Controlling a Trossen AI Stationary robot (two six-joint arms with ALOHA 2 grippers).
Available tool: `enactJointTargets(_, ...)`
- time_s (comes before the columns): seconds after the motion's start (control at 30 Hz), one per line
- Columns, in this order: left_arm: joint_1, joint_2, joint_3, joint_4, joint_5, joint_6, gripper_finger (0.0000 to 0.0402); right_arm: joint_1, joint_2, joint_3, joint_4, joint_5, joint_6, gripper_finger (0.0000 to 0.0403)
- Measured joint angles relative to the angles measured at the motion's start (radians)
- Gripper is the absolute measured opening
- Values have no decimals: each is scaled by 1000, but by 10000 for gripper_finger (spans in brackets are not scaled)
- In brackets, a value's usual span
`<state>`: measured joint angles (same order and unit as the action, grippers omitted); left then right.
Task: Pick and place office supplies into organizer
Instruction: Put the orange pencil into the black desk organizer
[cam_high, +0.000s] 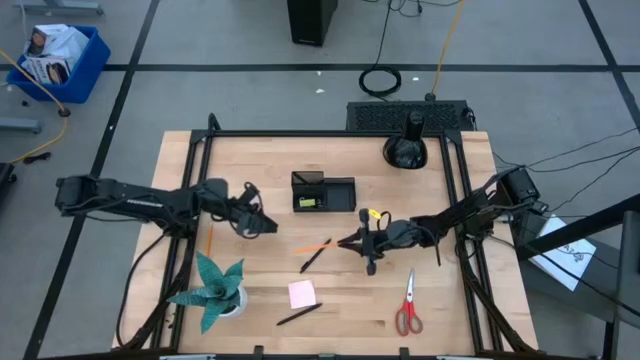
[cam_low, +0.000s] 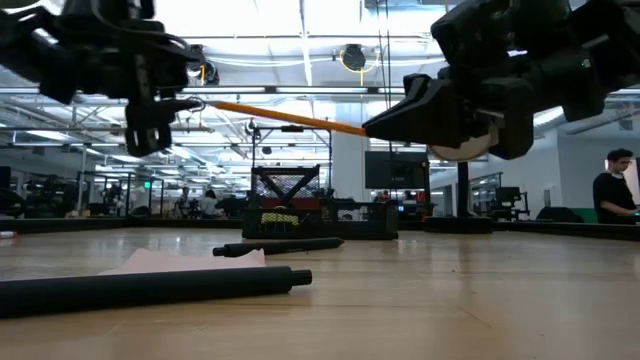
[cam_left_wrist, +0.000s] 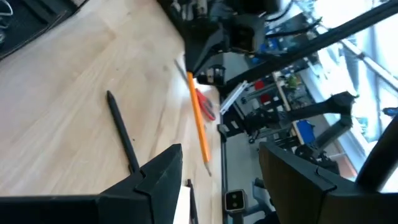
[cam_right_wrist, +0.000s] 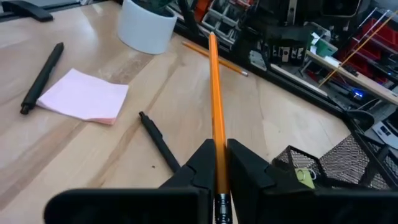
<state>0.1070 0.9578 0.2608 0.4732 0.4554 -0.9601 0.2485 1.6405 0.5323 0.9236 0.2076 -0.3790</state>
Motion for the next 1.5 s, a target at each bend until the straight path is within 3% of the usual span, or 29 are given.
enactJointTargets(0.37,18,305,139,-6,106,-43,216,0,0,0,-19,-2,-3,21)
enactJointTargets(0.6,-3,425,197,72,168,-72,216,1,0,0,-26,-3,-1,21)
enactJointTargets(1.13,-70,555,241,118,199,-100,216,2,0,0,-24,-4,0,22)
enactJointTargets(1.5,-74,561,241,132,198,-105,216,2,0,0,-24,-5,16,22)
